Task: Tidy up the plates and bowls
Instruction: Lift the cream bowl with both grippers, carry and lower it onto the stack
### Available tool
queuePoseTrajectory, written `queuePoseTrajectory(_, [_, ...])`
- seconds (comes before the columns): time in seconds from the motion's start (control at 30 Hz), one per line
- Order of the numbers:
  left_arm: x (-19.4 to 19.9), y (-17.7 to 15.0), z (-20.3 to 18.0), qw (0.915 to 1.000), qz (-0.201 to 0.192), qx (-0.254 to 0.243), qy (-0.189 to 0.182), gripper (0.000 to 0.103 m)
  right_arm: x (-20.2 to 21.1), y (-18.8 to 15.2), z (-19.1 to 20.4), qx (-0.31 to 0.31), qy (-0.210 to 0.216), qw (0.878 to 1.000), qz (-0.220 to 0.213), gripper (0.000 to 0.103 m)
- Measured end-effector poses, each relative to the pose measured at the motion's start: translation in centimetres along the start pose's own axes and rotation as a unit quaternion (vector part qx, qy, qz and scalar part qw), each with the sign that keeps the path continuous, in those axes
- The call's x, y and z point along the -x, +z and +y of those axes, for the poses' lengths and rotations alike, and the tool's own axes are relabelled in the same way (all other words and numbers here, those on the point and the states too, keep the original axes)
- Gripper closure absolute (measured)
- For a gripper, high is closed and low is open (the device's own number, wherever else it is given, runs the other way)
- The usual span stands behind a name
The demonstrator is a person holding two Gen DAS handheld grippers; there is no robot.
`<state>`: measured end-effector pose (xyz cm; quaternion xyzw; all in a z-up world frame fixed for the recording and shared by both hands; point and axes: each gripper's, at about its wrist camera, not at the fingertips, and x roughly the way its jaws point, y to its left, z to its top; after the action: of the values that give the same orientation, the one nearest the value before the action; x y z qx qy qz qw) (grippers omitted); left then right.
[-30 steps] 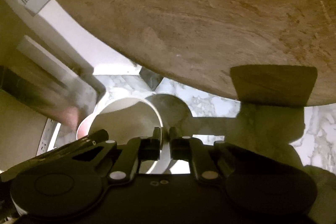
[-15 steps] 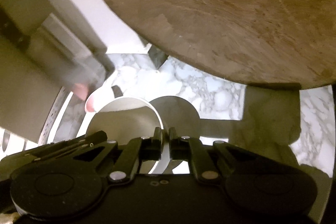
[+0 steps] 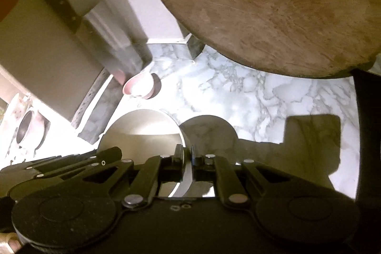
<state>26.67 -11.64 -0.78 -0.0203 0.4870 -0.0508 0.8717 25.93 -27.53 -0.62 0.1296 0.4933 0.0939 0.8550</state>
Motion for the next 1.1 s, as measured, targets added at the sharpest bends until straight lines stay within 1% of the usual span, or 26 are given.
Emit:
queuePoseTrajectory(0.3, [3.5,-3.0,0.1,0.9999,0.002,-0.008,-0.007,0.094,3.3,-3.3,1.3,0.006,0.0,1.0,-0.006,0.098])
queuePoseTrajectory(0.6, [5.9,-5.8,0.0,0.9997,0.003,-0.022,-0.01,0.094,5.3,-6.4,2.0,0.009,-0.005,1.0,-0.004,0.098])
queuePoseTrajectory(0.77, [6.3,-7.2,-0.1,0.9995,0.015,-0.023,-0.013,0.094,6.0,-7.7,2.2,0.01,-0.005,1.0,-0.002,0.098])
queuePoseTrajectory(1.1, [6.8,-9.5,-0.1,0.9987,0.042,-0.017,-0.021,0.094,5.9,-10.0,2.2,0.003,-0.009,1.0,0.016,0.098])
